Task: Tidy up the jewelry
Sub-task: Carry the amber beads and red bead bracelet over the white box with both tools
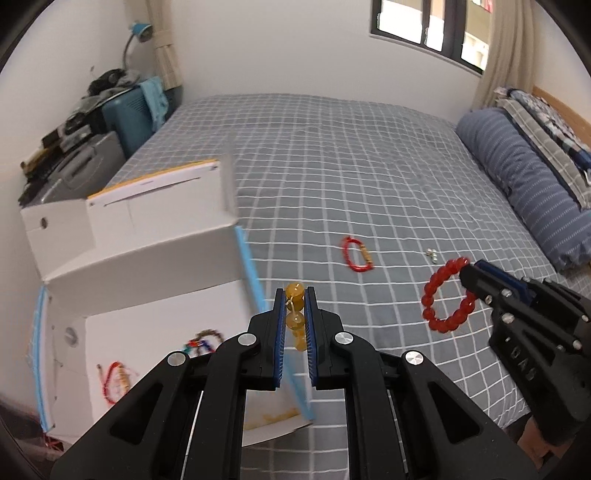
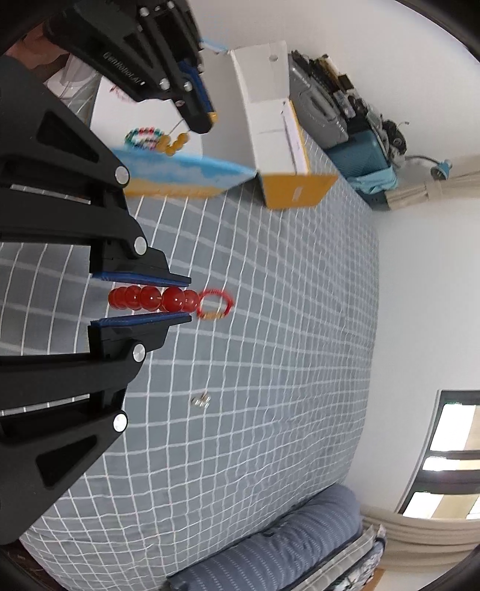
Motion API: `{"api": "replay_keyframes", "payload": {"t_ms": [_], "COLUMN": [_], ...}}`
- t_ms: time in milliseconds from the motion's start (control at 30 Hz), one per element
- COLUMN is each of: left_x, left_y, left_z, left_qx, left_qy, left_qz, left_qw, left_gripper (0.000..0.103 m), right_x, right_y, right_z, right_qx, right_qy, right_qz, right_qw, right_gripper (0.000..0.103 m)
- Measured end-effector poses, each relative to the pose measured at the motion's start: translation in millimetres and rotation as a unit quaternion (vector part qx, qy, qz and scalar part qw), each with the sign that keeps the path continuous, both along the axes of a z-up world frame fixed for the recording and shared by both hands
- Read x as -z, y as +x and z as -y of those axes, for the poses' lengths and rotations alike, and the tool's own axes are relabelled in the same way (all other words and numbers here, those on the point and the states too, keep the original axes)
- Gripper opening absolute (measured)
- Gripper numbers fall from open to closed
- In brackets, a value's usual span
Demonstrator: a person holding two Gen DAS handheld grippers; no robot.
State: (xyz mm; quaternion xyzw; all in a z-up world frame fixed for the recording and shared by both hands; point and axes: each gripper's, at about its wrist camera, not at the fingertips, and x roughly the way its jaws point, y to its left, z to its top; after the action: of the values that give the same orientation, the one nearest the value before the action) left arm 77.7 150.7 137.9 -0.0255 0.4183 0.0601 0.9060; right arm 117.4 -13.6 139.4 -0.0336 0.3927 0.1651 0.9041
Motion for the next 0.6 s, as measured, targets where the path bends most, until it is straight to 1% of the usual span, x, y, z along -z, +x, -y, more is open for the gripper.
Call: {"api": "replay_keyframes", "payload": {"t_ms": [233, 367, 467, 600], "left_x": [-8.8, -7.2, -1.4, 11.8], "left_y": [-31.4, -51.0, -62.4, -72.2], "left_z": [-60.9, -96.4, -117.6, -141.8], "left_qx": [-0.050, -0.077, -0.092, -0.106], "left_qy": [0.009, 0.011, 0.011, 0.006], "left_qz": [-0.002, -0.009, -0.015, -0.027], "left_qw": [0.9987, 0.9969, 0.9955, 0.9939], "left_gripper": [0.009, 0.009, 0.009, 0.009], "right_x": [-26.8, -34.3, -31.9, -16.2], "right_y": [-23.3, -37.2, -43.3, -50.4], "right_z": [-60.6, -98.5, -120.8, -153.1], "right_qx": [-0.047, -0.078, -0.092, -0.112], "right_qy": [0.018, 0.024, 0.024, 0.015], "right_qz": [0.015, 0.018, 0.015, 0.003], "right_qw": [0.999, 0.997, 0.995, 0.994], "right_gripper": [0.013, 0.013, 0.013, 0.013]}}
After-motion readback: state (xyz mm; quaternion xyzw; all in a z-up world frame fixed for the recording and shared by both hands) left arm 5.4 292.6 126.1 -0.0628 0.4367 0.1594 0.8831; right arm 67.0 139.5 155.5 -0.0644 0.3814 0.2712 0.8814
